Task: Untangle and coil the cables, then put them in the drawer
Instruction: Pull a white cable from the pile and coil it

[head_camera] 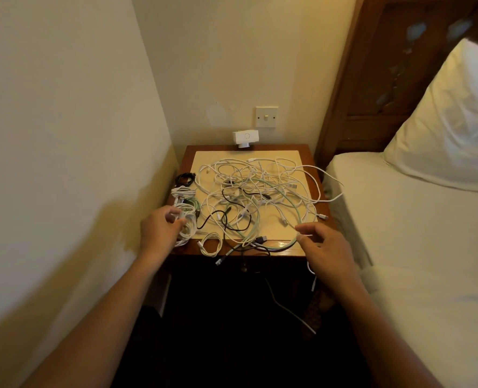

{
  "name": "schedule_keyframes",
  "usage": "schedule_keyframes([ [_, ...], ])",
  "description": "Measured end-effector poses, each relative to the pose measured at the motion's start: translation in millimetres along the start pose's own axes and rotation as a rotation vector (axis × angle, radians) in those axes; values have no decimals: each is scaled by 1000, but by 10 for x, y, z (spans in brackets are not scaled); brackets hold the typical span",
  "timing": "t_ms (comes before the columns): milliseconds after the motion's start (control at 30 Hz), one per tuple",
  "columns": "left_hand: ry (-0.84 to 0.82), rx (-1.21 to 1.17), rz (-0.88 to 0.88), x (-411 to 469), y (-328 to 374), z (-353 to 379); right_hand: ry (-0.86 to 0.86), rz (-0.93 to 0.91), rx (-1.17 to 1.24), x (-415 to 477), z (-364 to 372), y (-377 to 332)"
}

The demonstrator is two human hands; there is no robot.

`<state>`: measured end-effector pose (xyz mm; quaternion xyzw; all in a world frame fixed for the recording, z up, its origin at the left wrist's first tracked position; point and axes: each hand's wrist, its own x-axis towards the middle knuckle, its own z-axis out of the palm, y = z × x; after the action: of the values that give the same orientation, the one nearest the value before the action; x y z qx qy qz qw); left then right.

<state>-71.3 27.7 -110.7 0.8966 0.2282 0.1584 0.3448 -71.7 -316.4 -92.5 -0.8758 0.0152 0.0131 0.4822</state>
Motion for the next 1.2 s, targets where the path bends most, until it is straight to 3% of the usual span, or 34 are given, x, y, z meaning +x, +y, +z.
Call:
schedule_keyframes([
  [100,-13,148,52,93,-86,167,72,31,-140,171,-16,183],
  [333,23,284,123,67,-44,171,9,137,-363,348,236,502],
  [633,81,215,327,-139,273,-27,167,-9,-112,531,-234,-65],
  [767,85,85,457,-149,814,-216,223,-189,9,634,-723,-678],
  [967,42,-131,667,-260,2035,-576,225,-620,8,492,-1470,-1691],
  [1133,-93,-165,839,-498,3041,-867,221,-886,-140,265,-1899,-2384],
  [1200,-155,-271,833,-594,3280,-1013,309,-941,-285,230,-2027,-2500],
])
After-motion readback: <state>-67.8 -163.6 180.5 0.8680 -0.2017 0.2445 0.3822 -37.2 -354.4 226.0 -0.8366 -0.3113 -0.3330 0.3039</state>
